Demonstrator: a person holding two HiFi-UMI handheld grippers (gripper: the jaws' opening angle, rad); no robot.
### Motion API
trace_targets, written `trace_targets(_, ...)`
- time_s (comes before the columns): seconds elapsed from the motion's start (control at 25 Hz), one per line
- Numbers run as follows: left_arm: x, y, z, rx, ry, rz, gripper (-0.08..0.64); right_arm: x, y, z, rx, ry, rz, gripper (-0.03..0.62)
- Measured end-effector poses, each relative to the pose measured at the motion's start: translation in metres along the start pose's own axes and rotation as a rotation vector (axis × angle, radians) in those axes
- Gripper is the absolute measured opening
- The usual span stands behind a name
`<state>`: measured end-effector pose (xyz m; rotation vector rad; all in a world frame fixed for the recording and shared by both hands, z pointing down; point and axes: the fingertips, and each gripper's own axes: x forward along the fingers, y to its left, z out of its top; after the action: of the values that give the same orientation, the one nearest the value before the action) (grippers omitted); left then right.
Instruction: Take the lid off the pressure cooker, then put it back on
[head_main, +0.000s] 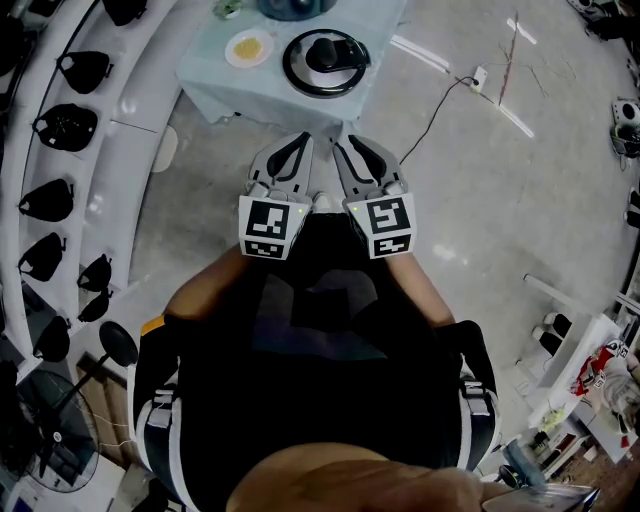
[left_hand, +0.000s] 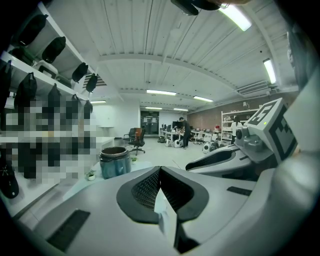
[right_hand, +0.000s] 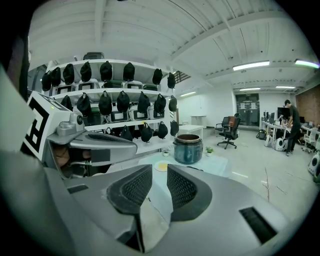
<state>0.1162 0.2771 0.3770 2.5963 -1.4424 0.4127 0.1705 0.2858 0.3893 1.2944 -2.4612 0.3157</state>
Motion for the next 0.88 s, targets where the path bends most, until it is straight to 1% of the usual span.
trace_targets(0.36,0.001,0.003,0.003,-0.004,-0.002,0.018,0.008,0.005,-0.007,0.002,0.005,-0.004,-0.016,0.103)
trace_targets(0.6,0.011,0.016,0.007,0.000,0.007,0.034,0.008,0.020,-0.021,0.007,-0.008,0.008,-0.028,0.103)
trace_targets(0.88,0.042,0.055,0.006,-0.006,0.021,0.036,0.008,0.071,-0.040,0.010,-0.001,0.047,-0.050,0.115)
